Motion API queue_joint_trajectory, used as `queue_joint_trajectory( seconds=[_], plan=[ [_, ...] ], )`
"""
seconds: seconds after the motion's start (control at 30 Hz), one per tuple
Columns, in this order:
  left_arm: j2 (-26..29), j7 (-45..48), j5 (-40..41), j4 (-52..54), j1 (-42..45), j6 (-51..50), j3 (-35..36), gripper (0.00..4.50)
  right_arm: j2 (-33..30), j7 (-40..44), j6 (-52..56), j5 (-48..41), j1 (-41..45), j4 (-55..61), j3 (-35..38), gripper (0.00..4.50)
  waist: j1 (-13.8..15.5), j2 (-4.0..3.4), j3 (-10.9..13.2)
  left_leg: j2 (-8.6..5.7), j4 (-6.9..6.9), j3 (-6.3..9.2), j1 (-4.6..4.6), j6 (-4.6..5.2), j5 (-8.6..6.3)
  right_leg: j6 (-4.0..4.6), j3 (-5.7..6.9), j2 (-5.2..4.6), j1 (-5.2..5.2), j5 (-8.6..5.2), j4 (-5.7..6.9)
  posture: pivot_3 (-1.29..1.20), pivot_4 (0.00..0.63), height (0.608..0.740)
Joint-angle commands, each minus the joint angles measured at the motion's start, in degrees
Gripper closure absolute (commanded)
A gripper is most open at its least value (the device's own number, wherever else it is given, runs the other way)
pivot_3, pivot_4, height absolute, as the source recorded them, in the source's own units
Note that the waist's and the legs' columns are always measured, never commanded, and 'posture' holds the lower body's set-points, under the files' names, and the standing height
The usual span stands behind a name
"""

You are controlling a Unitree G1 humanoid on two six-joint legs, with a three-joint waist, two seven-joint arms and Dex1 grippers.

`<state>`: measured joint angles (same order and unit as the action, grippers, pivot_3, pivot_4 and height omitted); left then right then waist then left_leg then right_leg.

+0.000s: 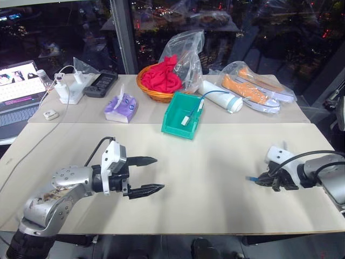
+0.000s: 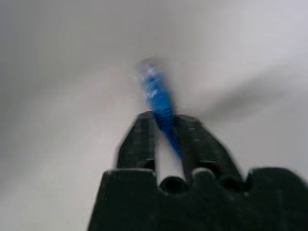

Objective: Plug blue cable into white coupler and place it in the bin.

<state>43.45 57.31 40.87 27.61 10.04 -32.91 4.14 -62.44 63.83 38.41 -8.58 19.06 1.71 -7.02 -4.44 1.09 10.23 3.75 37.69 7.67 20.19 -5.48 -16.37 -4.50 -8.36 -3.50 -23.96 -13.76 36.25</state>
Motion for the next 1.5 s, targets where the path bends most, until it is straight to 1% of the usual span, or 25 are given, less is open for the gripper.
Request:
queue_joint_trajectory(
  seconds=[0.03, 0.17, 0.33, 0.43, 0.53, 0.67, 0.73, 0.87, 0.93, 0.97, 1.03, 1.07, 1.1, 1.13, 1.17, 1.27, 1.4, 1.43, 1.5],
  plan=[
    [0.4, -0.3, 0.8, 1.6, 0.4, 0.0, 1.1, 0.0, 1.1, 0.7, 0.2, -0.3, -1.3, 0.9, -0.9, 4.46, 0.0, 0.01, 0.0, 0.0, 0.01, 0.0, 0.0, 0.02, -0.01, 0.0, 0.0, 0.0, 0.0, 0.0, 0.0, 0.0, 0.15, 0.722],
    [0.3, -1.0, 0.7, 1.3, 0.6, 0.0, 1.5, 0.0, 3.4, 0.7, 0.5, -2.0, -1.0, 3.5, -0.5, 4.46, -0.1, 0.04, 0.0, 0.0, 0.05, 0.0, 0.0, 0.11, -0.06, 0.0, 0.0, 0.02, 0.02, 0.0, 0.0, 0.0, 0.15, 0.722],
    [0.0, -3.0, 1.6, 1.5, 1.0, -0.8, 2.6, 0.0, 11.0, -0.9, 2.3, -3.4, 2.3, 9.1, -2.8, 4.46, -1.4, 0.04, 0.0, 0.06, 0.05, 0.01, -0.03, 0.19, -0.1, 0.02, -0.01, 0.09, -0.01, 0.0, 0.09, 0.0, 0.15, 0.722],
    [0.4, -3.2, 1.8, 1.9, 0.6, -1.3, 3.0, 0.0, 19.8, -2.9, 4.0, -3.2, 7.0, 11.8, -8.2, 4.46, -1.7, 0.03, 0.0, 0.06, 0.06, 0.01, -0.03, 0.2, -0.11, 0.05, -0.02, 0.11, -0.1, -0.01, 0.26, 0.0, 0.15, 0.722],
    [1.1, -3.0, 2.1, 2.4, 0.3, -1.8, 3.1, 0.0, 26.9, -4.5, 5.0, -1.2, 11.4, 11.0, -14.0, 4.46, -1.8, -0.03, 0.0, 0.05, 0.07, 0.03, 0.01, 0.19, -0.1, 0.09, -0.01, 0.11, -0.22, -0.05, 0.43, 0.0, 0.15, 0.722],
    [1.8, -2.6, 2.0, 2.5, 0.1, -2.2, 3.2, 0.0, 31.9, -4.7, 4.0, 1.5, 15.9, 8.2, -21.1, 4.46, -0.9, -0.04, 0.0, 0.03, 0.12, 0.03, 0.06, 0.18, -0.1, 0.08, 0.04, 0.06, -0.22, -0.05, 0.4, 0.0, 0.15, 0.722],
    [2.4, -2.2, 1.5, 2.4, -0.2, -2.0, 2.9, 0.0, 34.0, -4.7, 4.1, 2.3, 17.6, 6.7, -23.6, 4.46, -1.0, -0.04, 0.0, 0.04, 0.12, 0.04, 0.06, 0.18, -0.1, 0.08, 0.08, 0.05, -0.22, -0.06, 0.4, 0.0, 0.15, 0.722],
    [3.5, -1.2, -1.7, 1.8, -1.7, -0.1, 1.5, 0.0, 34.1, -5.5, 2.8, 4.3, 18.2, 3.6, -24.8, 4.46, -1.2, -0.05, 0.0, 0.05, 0.09, 0.04, 0.0, 0.19, -0.11, 0.09, 0.11, 0.06, -0.23, -0.06, 0.43, 0.0, 0.15, 0.722],
    [3.5, -0.9, -2.8, 1.1, -2.1, 0.6, 1.0, 0.0, 33.6, -5.4, 1.9, 4.5, 17.7, 3.5, -24.5, 3.55, -1.2, -0.05, 0.0, 0.05, 0.09, 0.04, 0.0, 0.19, -0.11, 0.09, 0.12, 0.06, -0.22, -0.06, 0.44, 0.0, 0.15, 0.722],
    [3.3, -0.7, -3.0, 0.7, -2.1, 0.7, 0.7, 0.0, 33.4, -5.4, 1.5, 4.5, 17.2, 3.9, -24.4, 3.36, -1.2, -0.05, 0.0, 0.05, 0.09, 0.04, -0.02, 0.19, -0.11, 0.1, 0.12, 0.06, -0.21, -0.07, 0.46, 0.0, 0.15, 0.722],
    [2.6, -0.3, -3.2, -0.7, -1.8, 0.8, 0.1, 0.0, 33.1, -5.6, 1.6, 4.2, 16.5, 5.0, -23.7, 2.66, -1.2, -0.05, 0.0, 0.05, 0.1, 0.04, -0.02, 0.19, -0.11, 0.1, 0.12, 0.06, -0.19, -0.07, 0.49, 0.0, 0.15, 0.722],
    [2.3, -0.1, -3.8, -1.6, -1.5, 1.3, -0.5, 0.0, 33.0, -6.0, 1.8, 3.6, 16.0, 5.8, -22.7, 2.28, -1.1, -0.05, 0.0, 0.05, 0.1, 0.04, -0.03, 0.19, -0.11, 0.1, 0.12, 0.06, -0.19, -0.07, 0.5, 0.0, 0.15, 0.722],
    [2.0, 0.2, -4.9, -2.8, -1.0, 2.1, -1.4, 0.0, 33.3, -6.8, 2.8, 2.5, 15.6, 6.9, -20.7, 2.04, -1.1, -0.05, 0.0, 0.05, 0.1, 0.04, -0.03, 0.19, -0.11, 0.1, 0.12, 0.06, -0.19, -0.06, 0.52, 0.0, 0.15, 0.722],
    [1.7, 0.6, -6.1, -4.0, -0.4, 2.9, -2.5, 0.0, 33.4, -7.4, 3.8, 1.3, 15.2, 8.0, -18.6, 1.58, -1.1, -0.05, 0.0, 0.05, 0.1, 0.04, -0.03, 0.19, -0.11, 0.1, 0.12, 0.06, -0.19, -0.06, 0.52, 0.0, 0.15, 0.722],
    [1.2, 1.1, -7.1, -5.5, 0.4, 3.7, -3.7, 0.0, 33.3, -8.0, 4.8, 0.1, 14.7, 9.6, -16.2, 1.31, -1.1, -0.05, 0.0, 0.04, 0.12, 0.04, -0.01, 0.19, -0.11, 0.1, 0.12, 0.06, -0.19, -0.07, 0.52, 0.0, 0.15, 0.722],
    [-0.3, 3.0, -10.6, -10.9, 3.1, 6.4, -7.5, 0.0, 32.0, -9.5, 8.2, -3.7, 12.6, 15.6, -9.4, 1.31, -0.5, -0.06, 0.0, 0.03, 0.14, 0.05, 0.03, 0.19, -0.11, 0.1, 0.13, 0.05, -0.21, -0.06, 0.49, 0.0, 0.15, 0.722],
    [-1.9, 6.7, -16.5, -19.2, 6.2, 12.7, -12.4, 0.0, 31.6, -12.0, 13.0, -9.8, 9.5, 24.2, -0.2, 1.31, -0.4, -0.07, 0.1, 0.03, 0.1, 0.05, 0.07, 0.25, -0.14, 0.11, 0.14, 0.06, -0.28, -0.07, 0.45, 0.0, 0.15, 0.722],
    [-3.1, 7.8, -18.1, -22.1, 7.9, 14.4, -14.1, 0.0, 31.7, -12.6, 14.5, -12.3, 7.9, 27.2, 3.4, 1.31, -0.4, -0.07, 0.1, 0.03, 0.08, 0.06, 0.07, 0.27, -0.15, 0.14, 0.16, 0.06, -0.28, -0.09, 0.46, 0.0, 0.15, 0.722],
    [-4.9, 9.8, -21.0, -27.1, 10.6, 18.0, -16.8, 0.0, 31.7, -13.8, 16.6, -16.0, 5.2, 31.5, 7.9, 1.31, -0.1, -0.07, 0.1, 0.03, 0.08, 0.06, 0.08, 0.29, -0.16, 0.14, 0.17, 0.06, -0.27, -0.09, 0.45, 0.0, 0.15, 0.722]
  ],
)
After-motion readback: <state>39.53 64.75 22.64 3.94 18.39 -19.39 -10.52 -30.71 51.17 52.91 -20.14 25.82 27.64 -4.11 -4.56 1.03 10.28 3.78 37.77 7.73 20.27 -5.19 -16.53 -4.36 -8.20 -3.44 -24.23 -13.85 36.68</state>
